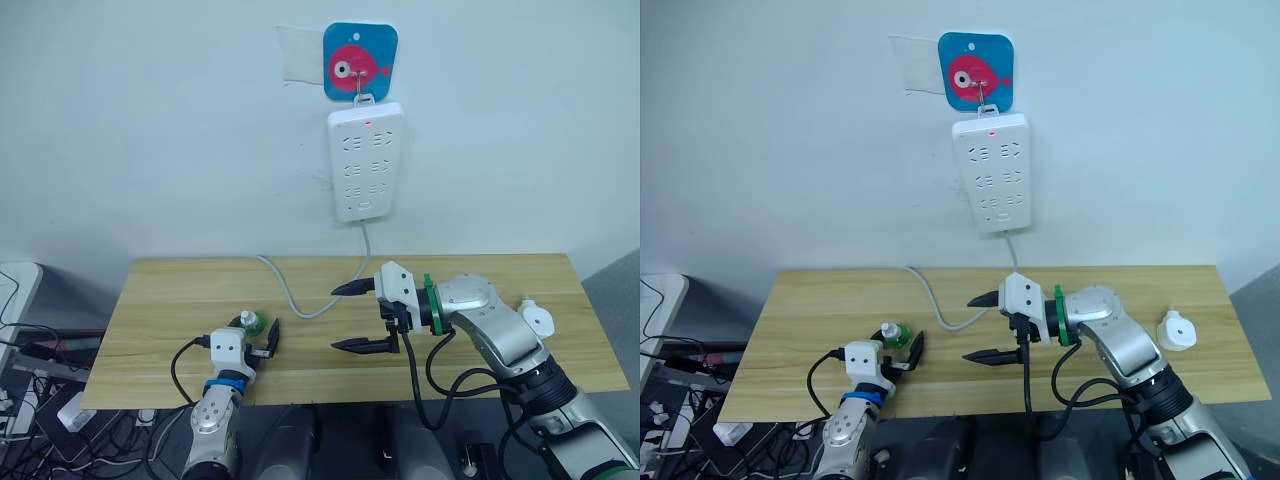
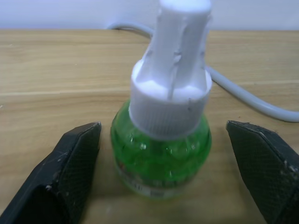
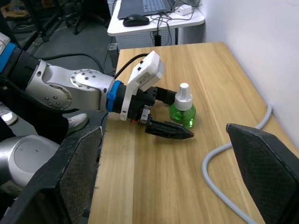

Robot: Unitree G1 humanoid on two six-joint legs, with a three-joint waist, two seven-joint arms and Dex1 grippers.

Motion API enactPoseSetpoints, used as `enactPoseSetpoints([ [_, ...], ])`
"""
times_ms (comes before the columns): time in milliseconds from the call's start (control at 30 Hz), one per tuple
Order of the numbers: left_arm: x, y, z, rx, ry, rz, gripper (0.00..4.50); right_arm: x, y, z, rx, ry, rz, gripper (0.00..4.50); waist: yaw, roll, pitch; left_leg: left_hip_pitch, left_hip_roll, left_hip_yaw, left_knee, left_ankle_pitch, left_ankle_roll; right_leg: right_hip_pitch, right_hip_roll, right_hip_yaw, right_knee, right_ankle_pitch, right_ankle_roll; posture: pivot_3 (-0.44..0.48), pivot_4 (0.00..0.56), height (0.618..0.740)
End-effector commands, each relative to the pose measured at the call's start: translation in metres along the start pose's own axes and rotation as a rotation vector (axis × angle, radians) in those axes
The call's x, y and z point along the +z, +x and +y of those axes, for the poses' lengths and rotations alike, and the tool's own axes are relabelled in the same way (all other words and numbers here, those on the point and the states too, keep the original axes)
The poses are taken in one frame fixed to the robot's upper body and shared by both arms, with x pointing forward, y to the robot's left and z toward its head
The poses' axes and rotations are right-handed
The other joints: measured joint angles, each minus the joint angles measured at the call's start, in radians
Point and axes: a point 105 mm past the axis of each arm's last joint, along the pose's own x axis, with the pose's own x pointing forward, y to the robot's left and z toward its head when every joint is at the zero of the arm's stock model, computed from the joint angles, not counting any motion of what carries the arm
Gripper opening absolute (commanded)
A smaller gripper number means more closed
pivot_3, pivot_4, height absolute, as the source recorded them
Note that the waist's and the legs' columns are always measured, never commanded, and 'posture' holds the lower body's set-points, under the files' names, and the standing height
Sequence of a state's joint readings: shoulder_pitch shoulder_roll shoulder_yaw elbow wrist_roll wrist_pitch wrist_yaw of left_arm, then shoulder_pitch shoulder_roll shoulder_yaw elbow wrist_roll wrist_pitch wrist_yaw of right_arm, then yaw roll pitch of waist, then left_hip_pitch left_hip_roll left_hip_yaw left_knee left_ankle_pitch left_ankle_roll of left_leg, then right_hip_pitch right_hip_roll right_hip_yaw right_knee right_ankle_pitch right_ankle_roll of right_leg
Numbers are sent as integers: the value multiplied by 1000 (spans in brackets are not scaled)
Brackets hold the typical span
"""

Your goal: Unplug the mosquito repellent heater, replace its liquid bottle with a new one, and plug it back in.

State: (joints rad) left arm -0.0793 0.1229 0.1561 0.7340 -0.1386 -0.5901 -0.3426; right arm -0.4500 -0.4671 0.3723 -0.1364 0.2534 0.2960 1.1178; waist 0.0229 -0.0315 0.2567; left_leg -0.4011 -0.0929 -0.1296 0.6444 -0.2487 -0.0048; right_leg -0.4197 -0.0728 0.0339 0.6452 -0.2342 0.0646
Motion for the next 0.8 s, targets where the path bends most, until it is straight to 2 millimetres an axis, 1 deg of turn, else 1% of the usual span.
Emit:
enactPoseSetpoints([
  [33,-1,-4,-3,-2,-3,-15,3660,9,-3,1,-14,-47,-16,4500,0,0,0,0,0,0,0,0,0,0,0,0,0,0,0,53,302,740],
  [167,-2,-6,-3,20,-12,-18,2390,6,-2,-4,-48,-60,-1,4500,0,0,2,0,0,0,0,0,0,0,0,0,0,0,0,57,298,740],
  [200,-1,-7,-4,23,-12,-22,2285,6,-2,-4,-55,-55,-4,4500,0,0,2,0,0,0,0,0,0,0,0,0,0,0,0,57,298,740],
  [267,2,-7,-7,17,-6,-30,2285,7,-1,-6,-76,-44,-18,4500,0,0,2,0,0,0,0,0,0,0,0,0,0,0,0,65,295,740],
  [333,14,-3,-14,-32,8,-50,2285,9,1,-10,-117,-32,-37,4500,0,0,3,0,0,0,-1,0,0,0,0,1,0,0,0,74,290,740],
  [467,57,7,-41,-260,79,-94,2285,14,6,-17,-181,-13,-74,4500,2,0,6,-1,0,-2,-1,0,-1,-1,0,2,0,0,0,97,285,740],
  [533,81,10,-52,-366,81,-89,2285,16,9,-18,-202,2,-95,4500,2,0,6,-1,0,-4,0,0,-2,-1,0,1,1,0,0,102,280,740],
  [600,96,10,-64,-491,94,-59,2285,18,14,-20,-241,9,-111,4500,0,1,6,-1,0,-3,-1,0,-2,-1,1,1,1,0,0,91,271,740],
  [733,115,11,-80,-654,116,-6,2285,20,24,-23,-304,35,-138,4500,-1,1,6,-1,0,-2,-1,0,-2,-1,1,-1,1,0,0,69,255,740],
  [800,123,14,-90,-732,126,5,2285,22,28,-25,-337,49,-155,4500,-4,1,6,-1,0,-2,-1,0,-3,-2,2,-1,1,0,0,44,250,740],
])
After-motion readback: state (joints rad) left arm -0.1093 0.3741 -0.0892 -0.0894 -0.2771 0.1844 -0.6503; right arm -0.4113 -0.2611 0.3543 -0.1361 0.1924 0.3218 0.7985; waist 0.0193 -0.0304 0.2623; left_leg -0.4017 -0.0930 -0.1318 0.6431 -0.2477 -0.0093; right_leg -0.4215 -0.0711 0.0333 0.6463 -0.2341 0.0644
